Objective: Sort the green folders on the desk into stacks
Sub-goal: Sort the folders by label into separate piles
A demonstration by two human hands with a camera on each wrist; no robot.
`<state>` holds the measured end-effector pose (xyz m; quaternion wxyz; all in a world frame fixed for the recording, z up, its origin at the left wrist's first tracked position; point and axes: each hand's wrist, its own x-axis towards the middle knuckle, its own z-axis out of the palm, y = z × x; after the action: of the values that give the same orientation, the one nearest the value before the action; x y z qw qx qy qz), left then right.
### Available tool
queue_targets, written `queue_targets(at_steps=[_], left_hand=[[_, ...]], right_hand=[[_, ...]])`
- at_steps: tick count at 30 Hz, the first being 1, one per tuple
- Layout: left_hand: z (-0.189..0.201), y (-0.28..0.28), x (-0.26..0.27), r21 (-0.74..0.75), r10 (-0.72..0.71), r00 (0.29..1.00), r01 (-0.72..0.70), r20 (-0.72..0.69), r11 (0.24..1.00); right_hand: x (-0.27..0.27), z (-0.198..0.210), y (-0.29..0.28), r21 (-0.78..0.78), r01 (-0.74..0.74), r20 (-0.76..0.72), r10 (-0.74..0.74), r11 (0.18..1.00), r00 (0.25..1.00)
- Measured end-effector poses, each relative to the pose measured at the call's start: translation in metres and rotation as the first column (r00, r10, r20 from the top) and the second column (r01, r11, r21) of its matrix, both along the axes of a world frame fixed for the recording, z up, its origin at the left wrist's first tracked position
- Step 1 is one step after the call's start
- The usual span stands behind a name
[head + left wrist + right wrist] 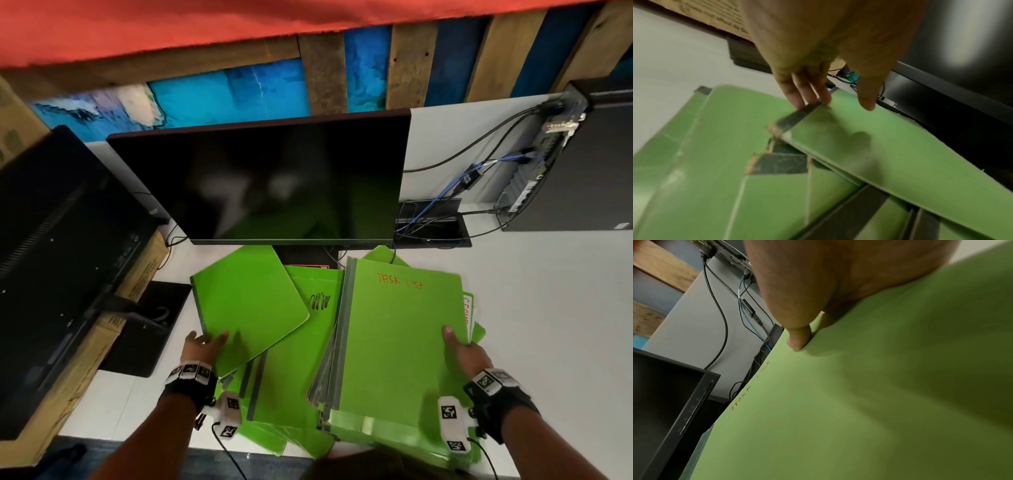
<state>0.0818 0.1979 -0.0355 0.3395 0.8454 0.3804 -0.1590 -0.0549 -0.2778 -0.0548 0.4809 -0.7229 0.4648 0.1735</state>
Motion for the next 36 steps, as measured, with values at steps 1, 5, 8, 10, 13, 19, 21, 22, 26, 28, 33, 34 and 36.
queue_targets(at_steps=[1,5,8,10,13,19,21,22,26,28,33,34,36], left_hand=[[0.002,-0.001,0.001,-0.008,-0.003,1.0,0.003,0.029,1.0],[0.004,-0.007,0.001,0.022,0.064,0.998,-0.063,-0.018,0.998],[-0.012,0.005,0.003,-0.037,0.057,0.998,-0.058,-0.027,0.998],[-0.01,0.003,0.002,0.006,0.052,0.997,-0.052,-0.05,0.999],[0.002,-0.006,-0.004,-0.053,0.058,0.997,-0.056,0.045,0.997],[0.012,-0.004,-0.006,-0.318,0.073,0.946,0.033,0.316,0.947],[0.013,0.005,-0.011,-0.429,0.148,0.921,0.023,0.361,0.903],[0.015,0.011,-0.011,-0.449,0.166,0.913,0.021,0.372,0.893],[0.018,0.041,-0.013,-0.371,0.173,0.896,-0.009,0.41,0.929],[0.022,0.056,-0.014,-0.233,0.131,0.9,-0.034,0.417,0.972],[0.027,0.075,-0.018,0.058,0.064,0.94,-0.088,0.334,0.994],[0.032,0.074,-0.019,0.091,0.063,0.949,-0.095,0.31,0.991],[0.039,0.073,-0.021,0.125,0.072,0.95,-0.115,0.305,0.985]], right_hand=[[0.0,0.001,0.0,-0.003,-0.001,-0.004,0.001,1.0,1.0],[0.001,0.005,0.003,-0.013,-0.002,-0.017,0.002,1.0,1.0],[0.001,0.004,0.002,-0.023,-0.017,-0.012,0.016,1.0,1.0],[0.003,0.004,-0.001,-0.021,-0.016,-0.025,0.015,1.0,1.0],[0.007,0.007,-0.004,-0.046,0.022,0.004,-0.022,0.999,1.0],[0.0,0.02,-0.026,-0.084,0.12,0.117,-0.11,0.989,0.987],[-0.005,0.024,-0.043,-0.112,0.133,0.12,-0.12,0.985,0.986],[-0.008,0.027,-0.053,-0.131,0.137,0.119,-0.121,0.982,0.985],[-0.027,0.03,-0.092,-0.191,0.175,0.104,-0.157,0.966,0.982],[-0.034,0.027,-0.103,-0.215,0.184,0.076,-0.172,0.959,0.982],[-0.041,0.017,-0.108,-0.195,0.187,0.008,-0.189,0.963,0.982],[-0.04,0.017,-0.105,-0.183,0.187,0.002,-0.19,0.965,0.982],[-0.037,0.015,-0.101,-0.172,0.183,-0.033,-0.191,0.968,0.981]])
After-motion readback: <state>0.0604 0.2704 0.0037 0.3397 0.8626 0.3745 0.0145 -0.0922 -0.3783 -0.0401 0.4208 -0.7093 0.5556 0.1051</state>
